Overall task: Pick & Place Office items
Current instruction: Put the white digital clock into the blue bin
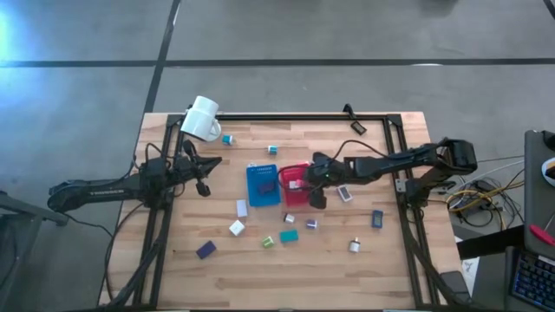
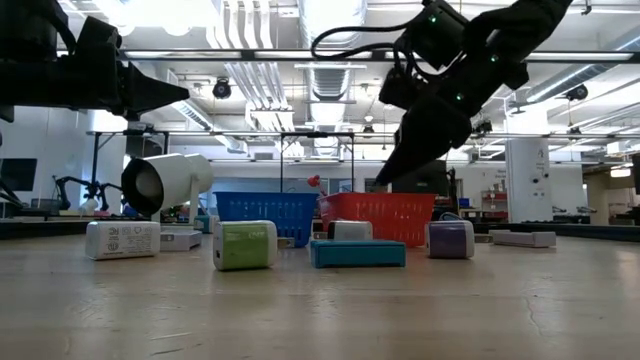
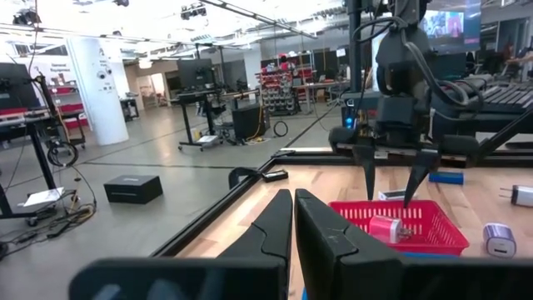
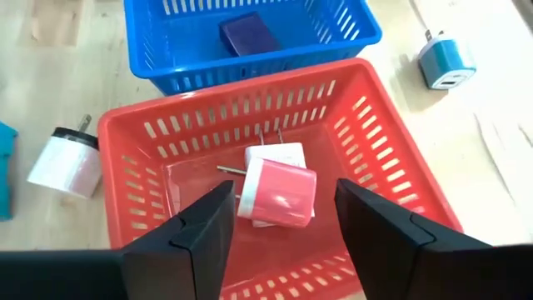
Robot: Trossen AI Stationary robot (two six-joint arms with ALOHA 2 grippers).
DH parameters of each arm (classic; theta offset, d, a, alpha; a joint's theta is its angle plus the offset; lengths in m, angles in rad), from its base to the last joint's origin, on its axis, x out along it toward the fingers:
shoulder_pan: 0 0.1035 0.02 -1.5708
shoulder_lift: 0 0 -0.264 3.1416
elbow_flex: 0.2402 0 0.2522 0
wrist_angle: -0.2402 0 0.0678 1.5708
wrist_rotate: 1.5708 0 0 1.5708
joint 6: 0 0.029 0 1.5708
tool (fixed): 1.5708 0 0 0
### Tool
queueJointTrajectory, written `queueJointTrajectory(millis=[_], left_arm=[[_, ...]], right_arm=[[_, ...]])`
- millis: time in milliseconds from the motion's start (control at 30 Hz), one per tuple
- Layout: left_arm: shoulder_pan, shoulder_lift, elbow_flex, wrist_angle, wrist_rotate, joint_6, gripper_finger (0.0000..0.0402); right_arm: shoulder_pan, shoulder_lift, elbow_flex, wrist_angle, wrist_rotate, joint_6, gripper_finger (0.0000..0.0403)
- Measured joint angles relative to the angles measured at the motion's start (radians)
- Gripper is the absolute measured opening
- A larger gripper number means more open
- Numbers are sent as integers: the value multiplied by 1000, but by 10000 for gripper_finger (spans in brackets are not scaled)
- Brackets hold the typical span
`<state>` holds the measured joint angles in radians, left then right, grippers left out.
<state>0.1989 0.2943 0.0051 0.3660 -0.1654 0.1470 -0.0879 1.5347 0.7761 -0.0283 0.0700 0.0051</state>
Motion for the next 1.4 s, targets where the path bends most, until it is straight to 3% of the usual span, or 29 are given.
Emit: queueJointTrajectory(millis=[300,567,800,1000,1167,1400], left_arm=[[0,0,0,0,0,-10,23],[0,0,0,0,-1,-10,23],[0,0,0,0,-2,-10,23],[0,0,0,0,-2,-13,23],[0,0,0,0,-2,-22,23],[0,0,0,0,-2,-22,23]], right_arm=[[0,-129,-68,29,3,15,203],[0,-392,-266,241,4,-9,196],[0,-639,-429,384,1,-29,135],[-2,-822,-469,413,5,-90,70],[-2,-919,-523,407,-96,-92,24],[-2,-1026,-573,421,-129,-87,9]])
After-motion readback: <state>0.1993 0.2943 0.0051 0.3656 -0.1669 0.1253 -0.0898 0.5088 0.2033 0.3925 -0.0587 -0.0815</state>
